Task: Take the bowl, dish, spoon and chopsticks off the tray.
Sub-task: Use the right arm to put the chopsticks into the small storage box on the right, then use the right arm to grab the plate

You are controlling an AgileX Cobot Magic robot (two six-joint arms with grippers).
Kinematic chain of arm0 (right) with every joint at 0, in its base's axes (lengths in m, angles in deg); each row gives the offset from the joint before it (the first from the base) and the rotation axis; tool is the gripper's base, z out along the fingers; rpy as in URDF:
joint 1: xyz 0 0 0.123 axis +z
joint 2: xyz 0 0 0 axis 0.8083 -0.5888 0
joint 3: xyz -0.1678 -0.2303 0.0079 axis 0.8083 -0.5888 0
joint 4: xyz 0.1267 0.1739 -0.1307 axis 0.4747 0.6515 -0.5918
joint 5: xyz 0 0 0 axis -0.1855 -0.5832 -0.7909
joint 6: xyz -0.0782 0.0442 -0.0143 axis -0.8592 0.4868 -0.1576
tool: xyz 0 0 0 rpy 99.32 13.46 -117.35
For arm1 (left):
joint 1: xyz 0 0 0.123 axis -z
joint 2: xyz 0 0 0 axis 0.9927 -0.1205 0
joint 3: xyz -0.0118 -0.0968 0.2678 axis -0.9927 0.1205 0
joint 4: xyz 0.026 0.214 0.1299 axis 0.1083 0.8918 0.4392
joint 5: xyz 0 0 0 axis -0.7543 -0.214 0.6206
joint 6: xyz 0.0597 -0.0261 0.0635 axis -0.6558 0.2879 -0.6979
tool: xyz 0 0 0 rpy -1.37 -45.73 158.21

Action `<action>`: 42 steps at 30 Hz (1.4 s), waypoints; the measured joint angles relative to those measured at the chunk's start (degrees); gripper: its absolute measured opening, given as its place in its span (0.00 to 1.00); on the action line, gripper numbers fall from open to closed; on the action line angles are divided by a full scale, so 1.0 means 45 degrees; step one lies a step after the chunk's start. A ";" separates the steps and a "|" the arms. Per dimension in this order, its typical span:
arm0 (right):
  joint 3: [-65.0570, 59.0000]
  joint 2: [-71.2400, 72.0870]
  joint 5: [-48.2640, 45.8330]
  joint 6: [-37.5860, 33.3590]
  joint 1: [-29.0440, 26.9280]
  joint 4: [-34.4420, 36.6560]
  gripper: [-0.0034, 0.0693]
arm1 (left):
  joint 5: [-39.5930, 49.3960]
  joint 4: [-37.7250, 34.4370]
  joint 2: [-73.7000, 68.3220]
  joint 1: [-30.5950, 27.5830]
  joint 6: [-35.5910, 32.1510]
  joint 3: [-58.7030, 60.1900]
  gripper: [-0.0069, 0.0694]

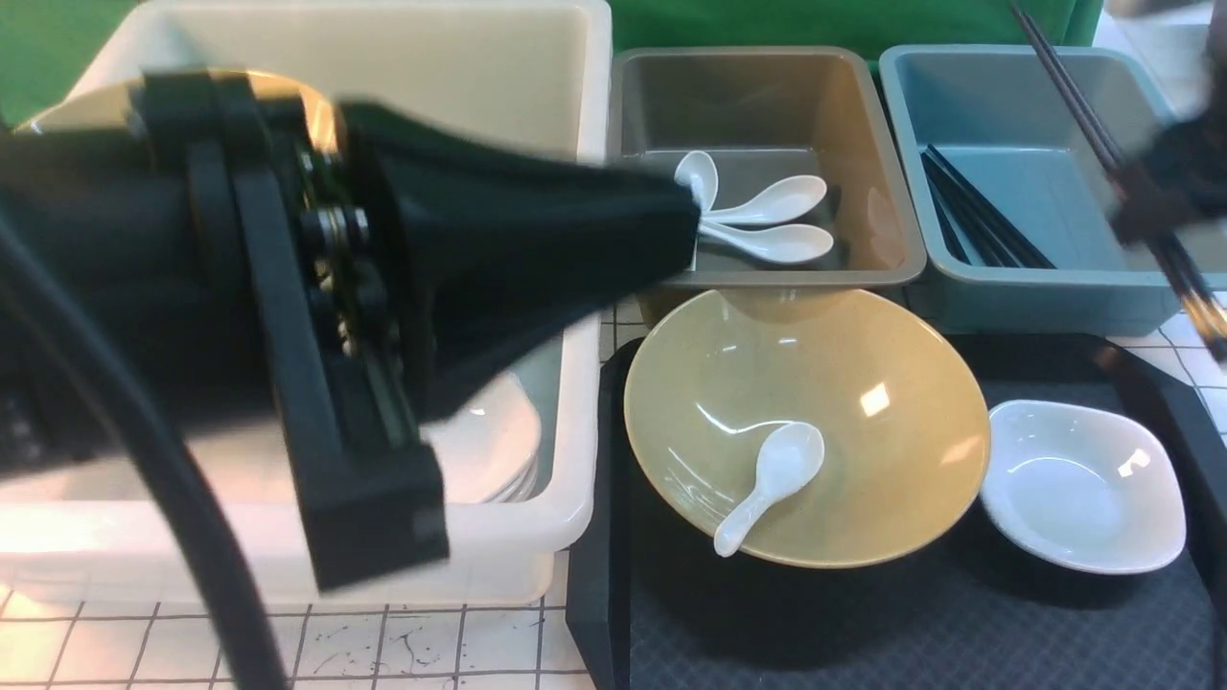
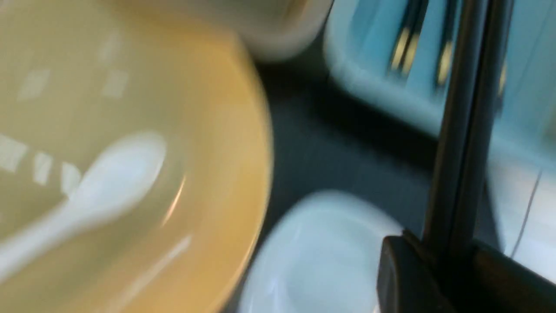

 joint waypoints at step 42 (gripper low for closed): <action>0.3790 -0.1684 -0.2275 -0.0711 -0.0498 0.0764 0.29 | 0.1626 0.5262 -0.0011 0.0000 0.6321 0.0000 0.09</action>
